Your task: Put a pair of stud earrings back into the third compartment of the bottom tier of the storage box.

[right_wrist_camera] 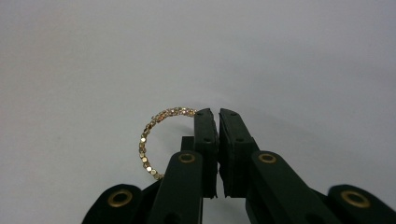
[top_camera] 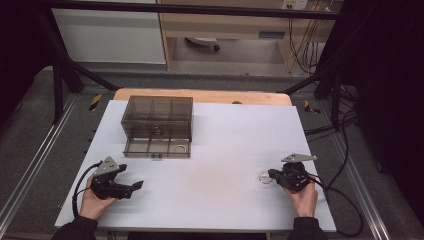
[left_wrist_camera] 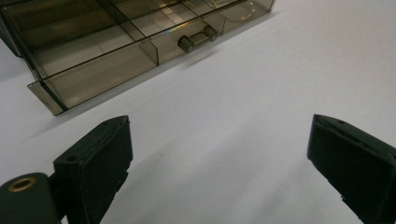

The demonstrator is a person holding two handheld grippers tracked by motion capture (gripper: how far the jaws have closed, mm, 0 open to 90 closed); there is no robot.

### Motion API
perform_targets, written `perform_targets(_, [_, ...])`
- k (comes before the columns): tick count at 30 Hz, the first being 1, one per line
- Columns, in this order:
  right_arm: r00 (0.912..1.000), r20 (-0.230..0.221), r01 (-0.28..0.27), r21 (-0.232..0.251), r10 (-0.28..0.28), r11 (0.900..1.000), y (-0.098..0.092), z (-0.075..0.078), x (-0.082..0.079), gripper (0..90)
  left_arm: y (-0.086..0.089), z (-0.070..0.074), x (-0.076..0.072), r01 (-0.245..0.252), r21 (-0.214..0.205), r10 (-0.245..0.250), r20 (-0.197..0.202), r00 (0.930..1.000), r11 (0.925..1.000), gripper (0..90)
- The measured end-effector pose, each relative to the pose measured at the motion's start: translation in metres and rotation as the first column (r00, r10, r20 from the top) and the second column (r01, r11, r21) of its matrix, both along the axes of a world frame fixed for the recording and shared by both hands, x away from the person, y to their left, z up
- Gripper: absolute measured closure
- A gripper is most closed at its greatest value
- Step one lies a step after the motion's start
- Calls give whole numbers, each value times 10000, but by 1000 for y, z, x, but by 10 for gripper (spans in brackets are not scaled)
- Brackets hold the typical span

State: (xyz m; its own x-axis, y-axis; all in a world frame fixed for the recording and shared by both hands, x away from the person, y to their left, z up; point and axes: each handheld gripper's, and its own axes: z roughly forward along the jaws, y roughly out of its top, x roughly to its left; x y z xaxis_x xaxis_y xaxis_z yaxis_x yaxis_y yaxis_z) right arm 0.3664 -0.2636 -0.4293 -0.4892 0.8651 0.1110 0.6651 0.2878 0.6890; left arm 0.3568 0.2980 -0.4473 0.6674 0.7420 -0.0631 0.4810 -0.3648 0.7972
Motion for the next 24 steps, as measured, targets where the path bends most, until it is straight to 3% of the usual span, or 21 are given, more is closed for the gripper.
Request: perform_targets(24, [9968,362,-731,328,719,9968,47,20,11,869,0,0,0,-10,6,10,2,10000,10000,65])
